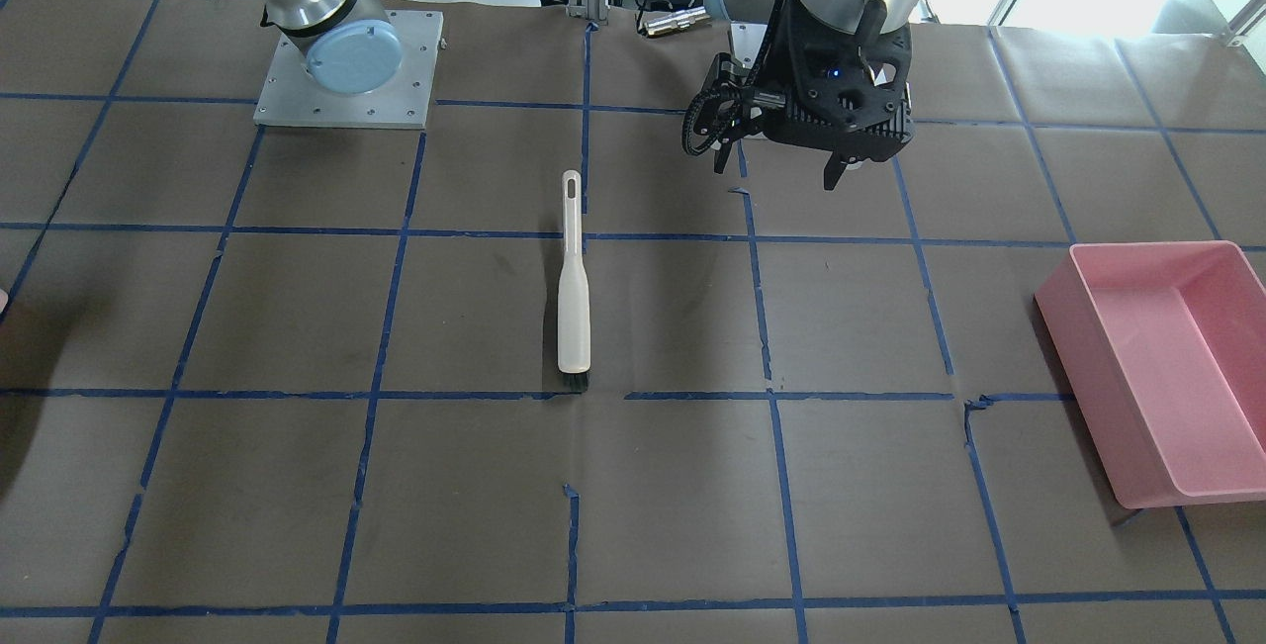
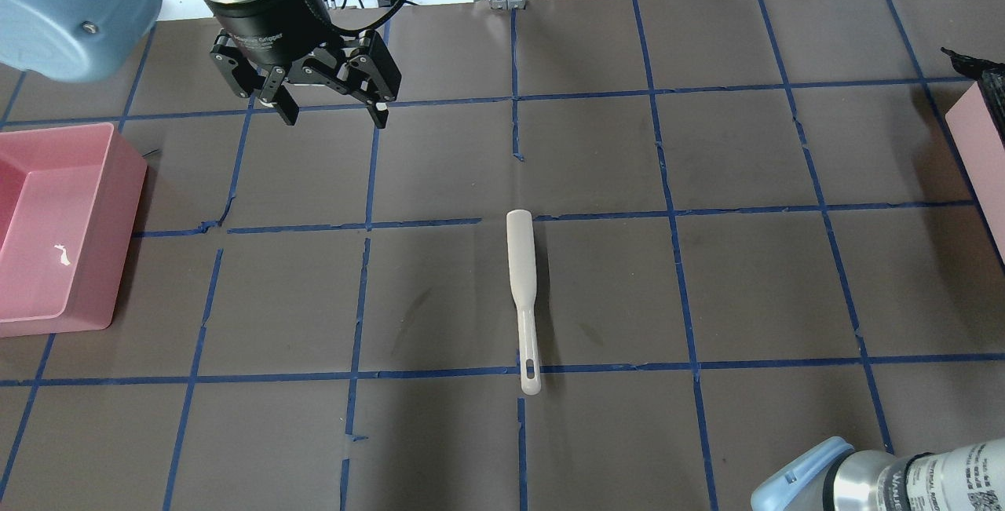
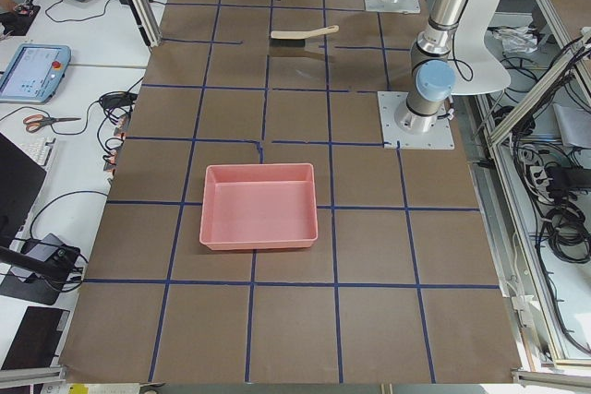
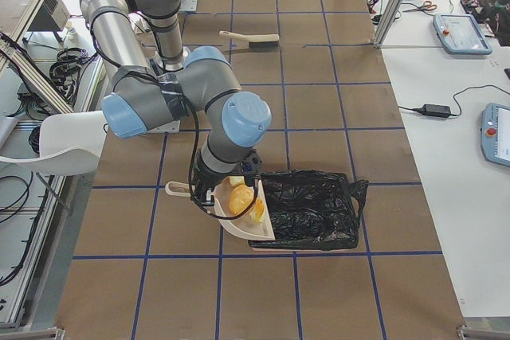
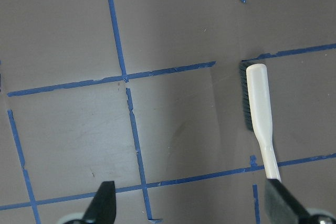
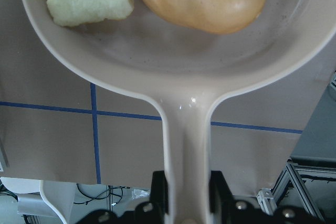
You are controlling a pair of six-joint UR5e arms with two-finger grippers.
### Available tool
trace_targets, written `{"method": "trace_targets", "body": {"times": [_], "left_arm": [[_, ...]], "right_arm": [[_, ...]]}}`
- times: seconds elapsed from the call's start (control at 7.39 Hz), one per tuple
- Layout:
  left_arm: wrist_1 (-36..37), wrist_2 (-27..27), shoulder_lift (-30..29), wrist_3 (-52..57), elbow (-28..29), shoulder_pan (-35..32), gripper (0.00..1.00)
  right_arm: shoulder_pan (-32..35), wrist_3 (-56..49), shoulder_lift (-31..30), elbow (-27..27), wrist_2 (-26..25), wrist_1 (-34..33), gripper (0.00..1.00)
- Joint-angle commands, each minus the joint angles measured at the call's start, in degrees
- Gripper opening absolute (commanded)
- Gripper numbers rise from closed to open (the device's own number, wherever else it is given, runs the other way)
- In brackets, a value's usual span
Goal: Sweep and dump trash in nearest bin
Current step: 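Tip the dustpan over the edge bin with the right gripper to dump trash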
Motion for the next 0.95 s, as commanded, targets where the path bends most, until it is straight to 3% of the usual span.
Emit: {"method": "trace_targets", "body": {"times": [0.0,0.81], "left_arm": [[0.0,0.1,0.5,0.0,-0.3,0.0,1.0],[0.0,0.1,0.5,0.0,0.2,0.2,1.0]], "right_arm": [[0.8,1.7,0.6,-0.3,-0.9,1.5,0.06],[0.9,1.8,2.7,-0.6,-1.1,-0.9,0.06]]}}
